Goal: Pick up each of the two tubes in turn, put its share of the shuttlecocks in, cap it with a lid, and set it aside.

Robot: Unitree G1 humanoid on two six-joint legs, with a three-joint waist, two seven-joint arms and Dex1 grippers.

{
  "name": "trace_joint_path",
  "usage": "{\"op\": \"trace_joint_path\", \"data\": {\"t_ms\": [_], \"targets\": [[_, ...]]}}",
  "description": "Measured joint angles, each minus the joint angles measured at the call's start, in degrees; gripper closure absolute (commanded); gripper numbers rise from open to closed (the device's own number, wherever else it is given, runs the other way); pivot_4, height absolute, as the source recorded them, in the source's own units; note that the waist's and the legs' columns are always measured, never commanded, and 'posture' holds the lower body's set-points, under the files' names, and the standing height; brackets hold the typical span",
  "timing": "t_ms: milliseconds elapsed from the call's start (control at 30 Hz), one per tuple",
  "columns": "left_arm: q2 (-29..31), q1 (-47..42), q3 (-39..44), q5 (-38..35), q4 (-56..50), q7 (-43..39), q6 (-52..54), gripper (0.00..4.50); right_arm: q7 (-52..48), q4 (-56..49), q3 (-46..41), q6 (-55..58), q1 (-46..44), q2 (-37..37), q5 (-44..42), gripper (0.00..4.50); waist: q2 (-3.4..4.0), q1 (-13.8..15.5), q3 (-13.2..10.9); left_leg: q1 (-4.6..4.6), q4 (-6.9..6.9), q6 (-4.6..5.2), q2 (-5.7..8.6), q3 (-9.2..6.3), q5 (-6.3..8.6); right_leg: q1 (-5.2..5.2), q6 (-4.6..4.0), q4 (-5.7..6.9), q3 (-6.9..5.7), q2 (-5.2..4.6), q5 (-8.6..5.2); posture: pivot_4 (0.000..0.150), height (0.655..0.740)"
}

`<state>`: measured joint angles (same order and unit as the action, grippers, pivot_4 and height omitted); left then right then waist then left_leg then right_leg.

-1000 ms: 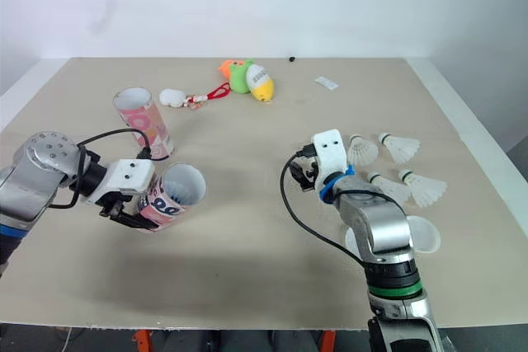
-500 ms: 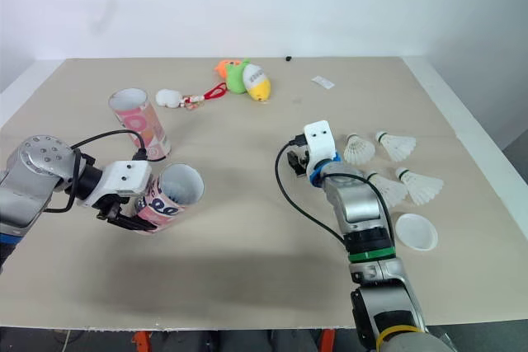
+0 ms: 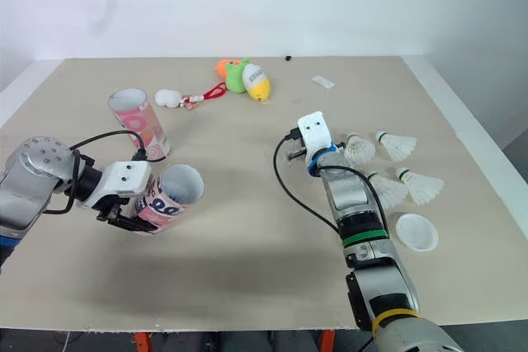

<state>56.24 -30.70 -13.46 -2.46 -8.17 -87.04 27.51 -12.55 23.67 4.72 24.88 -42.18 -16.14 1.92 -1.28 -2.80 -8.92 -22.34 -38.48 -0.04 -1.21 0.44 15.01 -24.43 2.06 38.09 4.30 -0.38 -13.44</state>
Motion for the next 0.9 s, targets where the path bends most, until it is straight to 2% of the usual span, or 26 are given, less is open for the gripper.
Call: {"op": "trace_joint_path", "data": {"t_ms": [167,233,433,600,900], "targets": [[0.30,0.16,0.00,-0.25,-0.43,0.33,0.21,1.53,-10.99,-12.85,0.90,0.48,2.04,0.12,-6.36,4.48,0.06,0.02,-0.04,-0.02,0.01,0.01,-0.01,-0.24,0.01,0.00,0.02,0.00,-0.04,0.03,-0.01,0.150,0.7323],[0.28,0.14,-0.05,-0.39,-0.59,0.53,0.32,1.53,-18.47,-22.26,1.89,1.65,3.31,-1.43,-11.36,4.48,0.07,0.17,-0.04,-0.06,-0.01,0.00,-0.01,-0.32,0.01,0.02,0.04,-0.01,-0.12,0.01,-0.03,0.150,0.7323],[0.28,-0.11,-0.29,-0.60,-0.42,0.54,0.29,1.53,-40.61,-45.27,2.13,11.68,4.98,-15.85,-28.94,4.48,0.05,0.28,-0.04,-0.04,-0.02,-0.01,0.01,-0.35,0.04,0.07,0.08,-0.05,-0.14,-0.17,-0.06,0.150,0.7323],[0.13,-0.73,-0.94,-0.25,0.26,0.58,0.25,1.53,-46.52,-47.06,5.53,14.53,2.66,-18.88,-31.56,4.48,0.06,0.25,-0.04,0.02,-0.04,-0.02,0.01,-0.26,0.02,0.09,0.00,-0.01,-0.21,-0.01,-0.04,0.150,0.7323],[-0.01,-1.32,-1.37,-0.43,0.28,0.33,-0.05,1.53,-49.19,-44.00,14.05,14.82,-4.10,-15.21,-29.54,4.48,0.06,0.43,-0.04,-0.05,-0.04,-0.02,0.02,-0.30,0.02,0.07,-0.01,-0.01,-0.25,-0.12,-0.10,0.150,0.7323]]}}
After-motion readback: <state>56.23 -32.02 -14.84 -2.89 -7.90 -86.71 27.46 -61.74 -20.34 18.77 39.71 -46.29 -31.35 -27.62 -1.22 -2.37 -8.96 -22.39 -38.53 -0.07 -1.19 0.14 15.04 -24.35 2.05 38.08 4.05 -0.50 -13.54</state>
